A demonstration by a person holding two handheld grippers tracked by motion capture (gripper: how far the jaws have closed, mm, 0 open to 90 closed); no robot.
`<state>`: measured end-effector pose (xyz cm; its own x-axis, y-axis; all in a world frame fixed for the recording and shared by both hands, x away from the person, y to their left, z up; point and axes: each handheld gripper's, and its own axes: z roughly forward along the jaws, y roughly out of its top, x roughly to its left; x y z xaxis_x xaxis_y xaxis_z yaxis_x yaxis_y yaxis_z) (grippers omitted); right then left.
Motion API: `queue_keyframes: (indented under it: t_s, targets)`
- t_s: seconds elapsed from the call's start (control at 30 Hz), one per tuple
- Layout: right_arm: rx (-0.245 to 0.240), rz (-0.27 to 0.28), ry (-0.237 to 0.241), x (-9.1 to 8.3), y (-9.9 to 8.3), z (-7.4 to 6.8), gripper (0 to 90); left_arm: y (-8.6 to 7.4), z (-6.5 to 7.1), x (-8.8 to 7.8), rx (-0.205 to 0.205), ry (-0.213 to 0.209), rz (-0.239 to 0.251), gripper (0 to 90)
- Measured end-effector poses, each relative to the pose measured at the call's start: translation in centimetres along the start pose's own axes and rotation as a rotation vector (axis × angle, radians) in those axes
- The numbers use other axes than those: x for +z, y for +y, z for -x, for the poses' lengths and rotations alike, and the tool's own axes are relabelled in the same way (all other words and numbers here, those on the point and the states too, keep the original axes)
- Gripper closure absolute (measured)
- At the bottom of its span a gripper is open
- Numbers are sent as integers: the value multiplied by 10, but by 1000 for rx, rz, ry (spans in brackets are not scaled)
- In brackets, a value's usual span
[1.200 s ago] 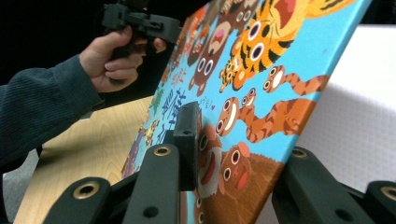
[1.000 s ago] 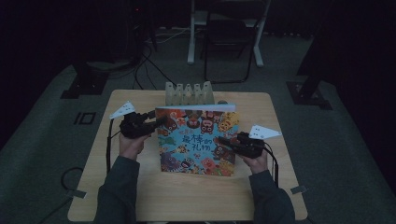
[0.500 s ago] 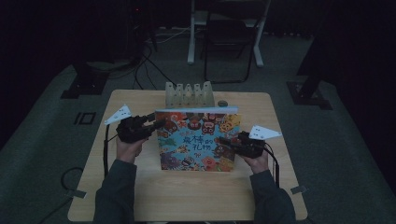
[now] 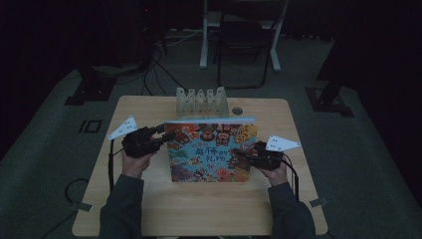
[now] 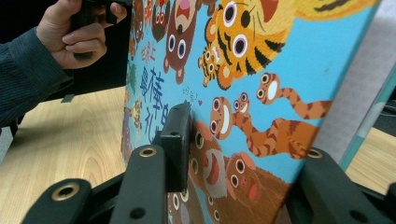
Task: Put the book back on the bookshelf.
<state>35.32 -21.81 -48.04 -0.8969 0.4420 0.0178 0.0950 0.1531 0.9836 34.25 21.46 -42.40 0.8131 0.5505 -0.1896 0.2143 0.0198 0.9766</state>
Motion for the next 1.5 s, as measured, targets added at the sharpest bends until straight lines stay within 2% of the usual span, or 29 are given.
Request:
queue_keyframes:
  t_s: [0.4, 0.5, 0.63, 1.0, 1.1, 1.23, 1.5]
  targets:
    - [-42, 3, -21, -2, -2, -7, 592, -4, 4, -4, 23, -22, -3, 542]
    - [-42, 5, -20, -2, -2, -8, 596, -7, 6, 0, 37, -19, -39, 535]
    - [-47, 9, -15, -3, -3, -8, 600, -9, 6, 1, 38, -27, -45, 529]
    - [-46, 20, -2, -4, -4, -8, 617, -19, 3, 14, 46, -30, -121, 539]
    - [-48, 21, 1, -4, -4, -8, 621, -20, 2, 15, 41, -32, -116, 562]
    - [-40, 20, 7, -4, -5, -7, 623, -21, 3, 12, 59, -59, -115, 602]
    - [-33, 17, 8, -4, -5, -6, 616, -22, 3, 12, 68, -75, -123, 614]
